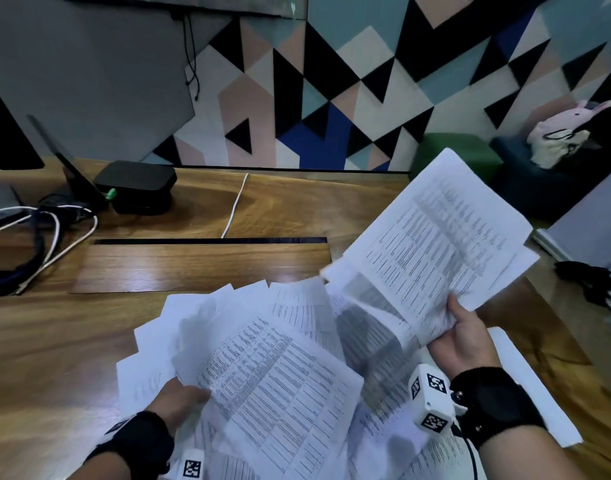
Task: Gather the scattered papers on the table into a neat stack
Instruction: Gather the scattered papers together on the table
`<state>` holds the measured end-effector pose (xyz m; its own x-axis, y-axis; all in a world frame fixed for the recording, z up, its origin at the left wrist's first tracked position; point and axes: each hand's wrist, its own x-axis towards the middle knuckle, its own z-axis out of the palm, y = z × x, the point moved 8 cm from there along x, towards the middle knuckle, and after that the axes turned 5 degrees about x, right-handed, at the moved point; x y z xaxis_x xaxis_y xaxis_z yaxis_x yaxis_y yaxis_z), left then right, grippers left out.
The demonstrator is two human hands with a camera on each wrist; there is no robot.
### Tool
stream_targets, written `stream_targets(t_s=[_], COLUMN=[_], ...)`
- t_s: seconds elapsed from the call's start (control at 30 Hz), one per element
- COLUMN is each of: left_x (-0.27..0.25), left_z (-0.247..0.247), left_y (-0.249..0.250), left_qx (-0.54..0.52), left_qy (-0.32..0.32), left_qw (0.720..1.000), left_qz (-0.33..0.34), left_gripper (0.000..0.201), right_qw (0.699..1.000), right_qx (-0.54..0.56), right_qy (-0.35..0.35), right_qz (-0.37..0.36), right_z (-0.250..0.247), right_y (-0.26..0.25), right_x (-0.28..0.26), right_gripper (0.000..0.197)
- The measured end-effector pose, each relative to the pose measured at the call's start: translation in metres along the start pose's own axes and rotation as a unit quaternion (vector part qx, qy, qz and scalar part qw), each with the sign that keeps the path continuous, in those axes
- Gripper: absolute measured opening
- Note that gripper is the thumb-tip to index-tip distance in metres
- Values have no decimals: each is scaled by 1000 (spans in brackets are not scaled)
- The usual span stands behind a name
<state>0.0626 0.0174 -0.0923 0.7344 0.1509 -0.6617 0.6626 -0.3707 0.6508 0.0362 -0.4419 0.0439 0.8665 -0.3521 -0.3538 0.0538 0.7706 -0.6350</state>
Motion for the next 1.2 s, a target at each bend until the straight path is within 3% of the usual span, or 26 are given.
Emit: stream_targets(t_s=[0.17,0.27,0.33,0.47,0.57,0.63,0.7,0.73,0.77,0.87,0.97,1.0,1.07,1.1,1.13,1.2], left_x=[-7,-11,-10,-13,-16,-19,-24,-27,-29,-30,-31,-31,-30,-29,-30,-32], left_z=[0,0,1,4,4,6,11,14,15,18,22,23,25,27,29,32], left_y=[6,9,8,6,9,13,20,21,22,21,17,14,8,6,7,13], left_qx=[-3,-15,-30,-59,-87,-106,-105,-91,-87,-76,-130,-158,-191,-195,-187,-161], left_qy=[-2,-2,-1,-5,-15,-24,-39,-38,-32,-20,-74,-96,-124,-131,-137,-132], left_qw=[1000,1000,1000,998,996,994,993,995,995,996,989,983,974,972,973,978], left_qz=[7,5,5,-3,-1,8,28,32,37,40,19,11,-10,-13,-10,-1], left_gripper=[12,11,11,14,18,21,26,26,23,23,32,36,52,60,63,45], right_qw=[1000,990,974,933,865,790,695,660,643,639,667,689,739,755,777,814], right_qx=[-6,-131,-217,-327,-472,-582,-678,-706,-725,-767,-733,-711,-665,-649,-625,-572], right_qy=[-17,37,60,60,-2,-66,-139,-163,-159,-3,108,104,67,44,21,35], right_qz=[-22,-17,18,140,172,178,195,199,189,61,82,93,85,82,76,92], right_z=[7,-5,-22,-46,-39,-29,-17,-13,-9,-9,-31,-34,-31,-26,-21,-21], right_y=[7,36,72,137,149,154,168,176,181,155,138,140,147,153,159,161], right_x=[-9,-17,-22,-34,-35,-34,-36,-36,-36,-23,-13,-10,-6,-6,-6,-5], right_gripper=[43,25,19,27,31,27,33,40,48,71,82,72,27,20,27,30])
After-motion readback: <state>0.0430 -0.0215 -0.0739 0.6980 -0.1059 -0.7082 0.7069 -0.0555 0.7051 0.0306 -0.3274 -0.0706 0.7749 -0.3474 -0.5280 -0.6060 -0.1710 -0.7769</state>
